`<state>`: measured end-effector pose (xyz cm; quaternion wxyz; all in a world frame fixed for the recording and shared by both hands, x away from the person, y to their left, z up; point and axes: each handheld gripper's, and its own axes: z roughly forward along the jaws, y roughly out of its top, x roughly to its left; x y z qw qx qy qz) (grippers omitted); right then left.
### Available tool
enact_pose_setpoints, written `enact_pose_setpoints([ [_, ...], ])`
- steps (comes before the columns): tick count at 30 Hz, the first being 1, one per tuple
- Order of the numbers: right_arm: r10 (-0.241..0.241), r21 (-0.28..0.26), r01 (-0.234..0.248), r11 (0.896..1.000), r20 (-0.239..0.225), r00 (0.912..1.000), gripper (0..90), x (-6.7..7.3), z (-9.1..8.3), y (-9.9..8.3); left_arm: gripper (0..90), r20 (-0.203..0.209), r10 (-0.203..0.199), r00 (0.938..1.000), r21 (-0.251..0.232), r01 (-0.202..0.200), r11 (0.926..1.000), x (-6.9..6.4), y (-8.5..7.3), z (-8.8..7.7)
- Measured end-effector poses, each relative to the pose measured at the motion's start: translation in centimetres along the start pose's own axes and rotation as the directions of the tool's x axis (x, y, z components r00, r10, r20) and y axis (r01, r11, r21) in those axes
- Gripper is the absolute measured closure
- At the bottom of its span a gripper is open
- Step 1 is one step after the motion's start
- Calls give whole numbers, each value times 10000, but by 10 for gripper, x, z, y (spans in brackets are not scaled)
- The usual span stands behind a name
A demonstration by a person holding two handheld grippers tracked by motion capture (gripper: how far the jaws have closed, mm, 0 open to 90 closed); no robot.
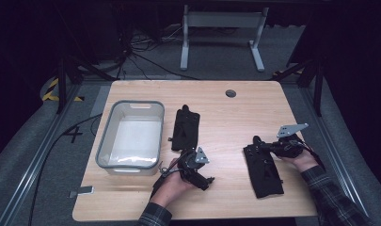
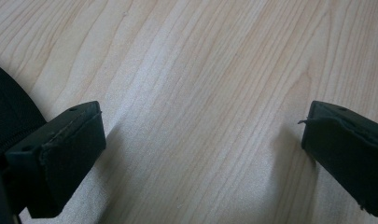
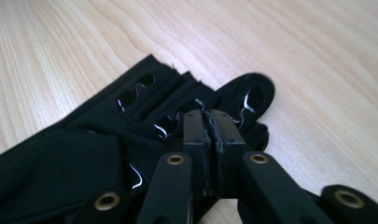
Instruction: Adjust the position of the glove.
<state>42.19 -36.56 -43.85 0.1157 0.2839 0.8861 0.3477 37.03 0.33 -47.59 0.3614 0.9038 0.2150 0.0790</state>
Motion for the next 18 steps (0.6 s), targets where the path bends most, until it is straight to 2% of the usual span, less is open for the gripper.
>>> enact_pose_setpoints([
  [3, 169, -308, -165, 9994, 138, 9998, 785, -2, -9, 0, 0, -2, -2, 10000, -2, 2, 10000, 0, 0, 0],
  [7, 421, -642, -386, 9972, 538, 9977, 674, -6, -21, -10, 0, -2, 0, 10000, 1, 0, 10000, 0, 0, 0],
  [11, 696, -737, -629, 9953, 917, 9934, 514, -8, -28, -23, 0, -9, -2, 10000, -1, 2, 10000, 0, 0, 0],
  [18, 1278, -823, -1152, 9899, 1689, 9773, 285, -10, -33, -47, 0, -9, -4, 10000, -2, 4, 10000, 0, 0, 0],
])
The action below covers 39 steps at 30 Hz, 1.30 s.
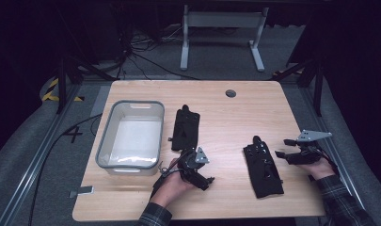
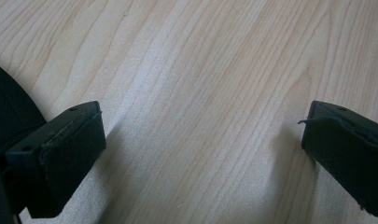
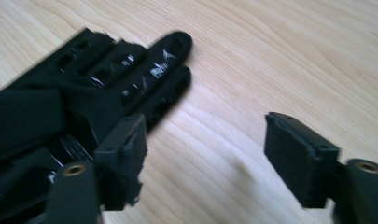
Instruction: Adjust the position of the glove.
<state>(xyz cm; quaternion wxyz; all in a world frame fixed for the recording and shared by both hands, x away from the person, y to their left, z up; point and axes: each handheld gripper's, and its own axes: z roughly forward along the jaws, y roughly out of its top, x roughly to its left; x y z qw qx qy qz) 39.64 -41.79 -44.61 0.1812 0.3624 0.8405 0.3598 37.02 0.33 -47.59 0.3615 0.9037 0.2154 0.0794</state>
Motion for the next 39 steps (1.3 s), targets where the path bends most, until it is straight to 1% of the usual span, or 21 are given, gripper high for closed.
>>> enact_pose_setpoints([
  [2, 161, -6, -161, 9999, 138, 9998, 234, -1, -1, -6, 0, 2, 3, 10000, 2, -3, 10000, 0, 0, 0],
  [3, 245, 66, -247, 9997, 302, 9992, 215, -2, 0, -10, 0, 3, 3, 10000, 3, -3, 10000, 0, 0, 0],
  [6, 385, 170, -394, 9991, 471, 9981, 185, -7, 2, -16, 0, 1, 1, 10000, 0, -1, 10000, 0, 0, 0],
  [8, 514, 287, -529, 9982, 534, 9973, 172, -11, 4, -18, 0, -2, -1, 10000, -1, 1, 10000, 0, 0, 0],
  [10, 769, 346, -787, 9963, 506, 9958, 162, -13, 4, -18, 0, -1, 1, 10000, -3, -1, 10000, 0, 0, 0],
  [18, 734, 385, -754, 9964, 523, 9959, 146, -16, 6, -17, 0, -8, -5, 10000, 29, 5, 10000, 0, 0, 0],
  [22, 733, 384, -754, 9964, 522, 9959, 146, -16, 6, -17, 27, -103, -132, 9999, 332, 135, 9994, -1, 5, -2],
  [23, 734, 381, -754, 9964, 507, 9960, 146, -16, 6, -17, 54, -168, -182, 9997, 386, 188, 9991, -1, 6, -3],
  [24, 734, 380, -754, 9964, 507, 9960, 146, -16, 6, -17, 100, -148, -325, 9994, 433, 331, 9985, -2, 7, -4],
  [26, 734, 385, -755, 9964, 520, 9959, 146, -16, 6, -17, 146, -37, -414, 9991, 498, 415, 9979, -1, 10, -5],
  [28, 734, 386, -755, 9964, 520, 9959, 146, -16, 6, -17, 176, -110, -444, 9990, 607, 450, 9971, -1, 14, -7],
  [29, 734, 385, -755, 9964, 520, 9959, 146, -16, 6, -17, 207, -178, -515, 9985, 553, 524, 9971, -1, 16, -9],
  [30, 735, 387, -755, 9964, 520, 9959, 146, -16, 6, -17, 256, -199, -615, 9979, 456, 624, 9970, 0, 18, -10],
  [31, 736, 382, -756, 9964, 508, 9960, 146, -16, 6, -17, 320, -276, -805, 9964, 421, 816, 9958, 2, 21, -11],
  [32, 736, 382, -756, 9964, 508, 9960, 146, -16, 6, -17, 389, -276, -805, 9964, 421, 816, 9958, 2, 21, -11],
  [33, 735, 382, -755, 9964, 508, 9960, 146, -16, 6, -17, 389, -316, -937, 9951, 448, 950, 9945, 4, 23, -13],
  [34, 734, 383, -754, 9964, 508, 9960, 146, -16, 6, -17, 451, -375, -1177, 9923, 435, 1193, 9919, 6, 26, -14],
  [35, 736, 381, -756, 9964, 506, 9960, 146, -16, 6, -17, 526, -399, -1268, 9911, 489, 1287, 9905, 8, 27, -14],
  [36, 732, 385, -752, 9964, 519, 9960, 146, -16, 6, -17, 565, -467, -1330, 9900, 456, 1351, 9898, 9, 29, -15],
  [38, 729, 386, -750, 9964, 520, 9960, 146, -16, 6, -17, 687, -599, -1452, 9876, 446, 1479, 9880, 13, 33, -17],
  [39, 732, 385, -753, 9964, 520, 9960, 146, -16, 6, -17, 733, -638, -1515, 9864, 387, 1542, 9873, 16, 34, -18],
])
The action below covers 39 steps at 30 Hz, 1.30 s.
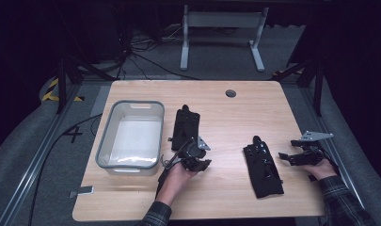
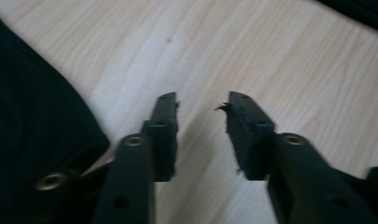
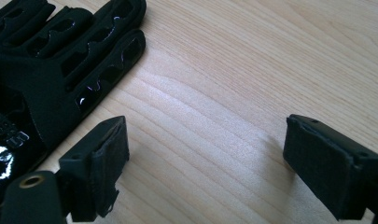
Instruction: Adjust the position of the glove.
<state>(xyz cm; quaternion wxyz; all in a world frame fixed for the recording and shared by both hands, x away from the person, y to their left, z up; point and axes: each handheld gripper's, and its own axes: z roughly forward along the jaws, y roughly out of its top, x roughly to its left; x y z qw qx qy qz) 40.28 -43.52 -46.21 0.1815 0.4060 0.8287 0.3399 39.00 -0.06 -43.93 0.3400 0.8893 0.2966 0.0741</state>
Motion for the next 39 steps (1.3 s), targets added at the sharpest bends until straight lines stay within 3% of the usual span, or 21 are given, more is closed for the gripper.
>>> enact_pose_setpoints([
  [4, 0, 0, 0, 10000, 2, 10000, 146, 0, 0, 0, 894, -519, -303, 9982, -175, 294, 9994, 11, 7, -3],
  [7, 1, 2, -1, 10000, 0, 10000, 146, 0, 0, 0, 896, -833, -696, 9941, -409, 664, 9970, 22, 13, -4],
  [9, 2, -5, -2, 10000, -15, 10000, 146, 0, 0, 0, 897, -1308, -778, 9884, -351, 738, 9967, 27, 16, -3],
  [11, 4, -4, -4, 10000, -15, 10000, 146, 0, 0, 0, 897, -1452, -1045, 9839, -581, 970, 9936, 33, 20, -3],
  [17, 3, -1, -3, 10000, -2, 10000, 146, 0, 0, 0, 897, -1905, -1459, 9708, -514, 1386, 9890, 46, 25, 6],
  [23, 6, 3, -6, 10000, -9, 10000, 146, 0, 0, 0, 897, -2290, -1743, 9577, -102, 1767, 9842, 57, 22, 20],
  [29, 13, -2, -13, 10000, -13, 10000, 146, 0, 0, 0, 898, -2118, -1680, 9628, 185, 1759, 9842, 55, 22, 28],
  [39, 15, -2, -15, 10000, -14, 10000, 146, 0, 0, 0, 899, -1516, -1295, 9799, 294, 1354, 9904, 40, 24, 31],
])
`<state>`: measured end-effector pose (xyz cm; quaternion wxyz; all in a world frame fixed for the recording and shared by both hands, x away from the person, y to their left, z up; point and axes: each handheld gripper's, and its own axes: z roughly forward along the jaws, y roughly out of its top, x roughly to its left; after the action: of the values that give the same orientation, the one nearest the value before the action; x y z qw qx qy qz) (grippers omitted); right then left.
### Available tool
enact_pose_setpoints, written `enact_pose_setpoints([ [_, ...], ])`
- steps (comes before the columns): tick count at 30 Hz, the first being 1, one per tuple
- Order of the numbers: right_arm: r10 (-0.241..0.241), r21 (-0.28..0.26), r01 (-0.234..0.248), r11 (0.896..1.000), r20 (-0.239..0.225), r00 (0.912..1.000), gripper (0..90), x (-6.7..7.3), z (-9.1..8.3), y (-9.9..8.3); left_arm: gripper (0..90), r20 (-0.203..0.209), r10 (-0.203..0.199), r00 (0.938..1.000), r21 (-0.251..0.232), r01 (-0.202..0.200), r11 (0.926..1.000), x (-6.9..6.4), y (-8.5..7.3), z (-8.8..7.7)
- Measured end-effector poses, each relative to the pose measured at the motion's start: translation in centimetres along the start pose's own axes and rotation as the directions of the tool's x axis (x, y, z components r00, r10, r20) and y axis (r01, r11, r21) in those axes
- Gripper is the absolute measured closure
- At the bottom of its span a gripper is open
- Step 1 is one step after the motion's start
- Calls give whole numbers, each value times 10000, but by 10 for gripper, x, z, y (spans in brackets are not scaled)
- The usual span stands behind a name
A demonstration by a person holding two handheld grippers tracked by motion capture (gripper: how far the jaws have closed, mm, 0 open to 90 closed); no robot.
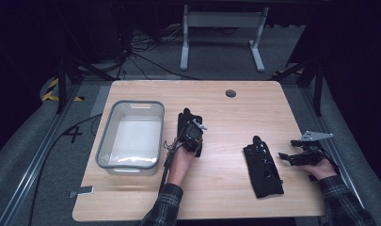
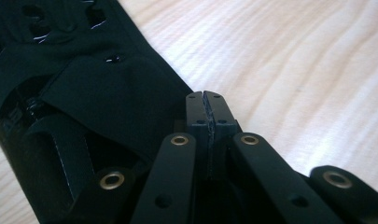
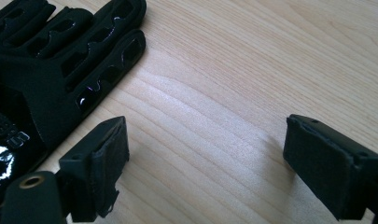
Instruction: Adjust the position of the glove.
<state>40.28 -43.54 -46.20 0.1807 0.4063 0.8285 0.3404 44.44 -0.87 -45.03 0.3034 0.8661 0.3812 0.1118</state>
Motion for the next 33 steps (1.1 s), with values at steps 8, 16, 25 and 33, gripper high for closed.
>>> enact_pose_setpoints([
  [8, 2, -1, -2, 10000, 1, 10000, 146, 0, 0, 0, 899, 775, 336, 9964, 17, -339, 9994, -13, -3, -1],
  [16, 4, 0, -4, 10000, -1, 10000, 146, 0, 0, 0, 899, 1333, 696, 9886, 76, -713, 9974, -30, -9, -5],
  [25, 1, 0, -1, 10000, 1, 10000, 146, 0, 0, 0, 898, 1901, 1040, 9762, 112, -1080, 9941, -52, -20, -13],
  [33, 11, -6, -11, 10000, 1, 10000, 146, 0, 0, 0, 898, 1649, 930, 9819, -393, -877, 9954, -48, -6, -21],
])
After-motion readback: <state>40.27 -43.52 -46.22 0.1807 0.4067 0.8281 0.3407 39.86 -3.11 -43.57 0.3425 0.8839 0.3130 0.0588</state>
